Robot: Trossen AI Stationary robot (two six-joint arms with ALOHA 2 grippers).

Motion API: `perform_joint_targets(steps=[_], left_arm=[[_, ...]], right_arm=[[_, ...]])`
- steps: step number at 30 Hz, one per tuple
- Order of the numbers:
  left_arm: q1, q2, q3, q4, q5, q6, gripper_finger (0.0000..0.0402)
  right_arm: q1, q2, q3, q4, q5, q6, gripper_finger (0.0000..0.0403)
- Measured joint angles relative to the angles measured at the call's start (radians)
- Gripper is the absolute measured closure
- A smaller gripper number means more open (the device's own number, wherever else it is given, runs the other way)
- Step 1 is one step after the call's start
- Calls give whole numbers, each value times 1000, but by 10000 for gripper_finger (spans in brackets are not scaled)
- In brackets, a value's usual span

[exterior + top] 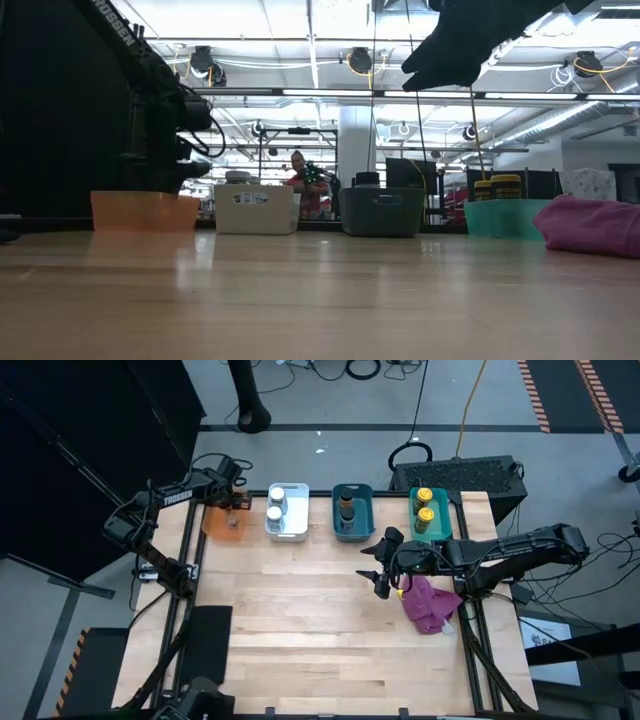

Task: Sort spices by type
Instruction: Put the brown seasoning bottle into the orange bin

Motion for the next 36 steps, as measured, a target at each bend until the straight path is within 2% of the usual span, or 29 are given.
perform_joint_targets(steps=[7, 12, 20, 26, 32, 36], left_arm=[[-2, 0, 3, 4, -3, -14, 212], [3, 0, 18, -93, 17, -26, 212], [3, 26, 39, -77, 1, -53, 211], [2, 60, 43, -143, 40, -23, 212], [-8, 51, 43, -165, 46, 26, 212], [-7, 25, 48, -166, 32, -23, 212]], right_arm=[[0, 0, 0, -11, 0, -1, 135], [0, 0, 0, -11, 0, -3, 135], [2, 0, 0, -18, 0, 1, 135], [2, 0, 0, -20, -4, 12, 135], [2, 0, 0, -21, -4, 12, 135], [2, 0, 0, -21, -4, 12, 135]])
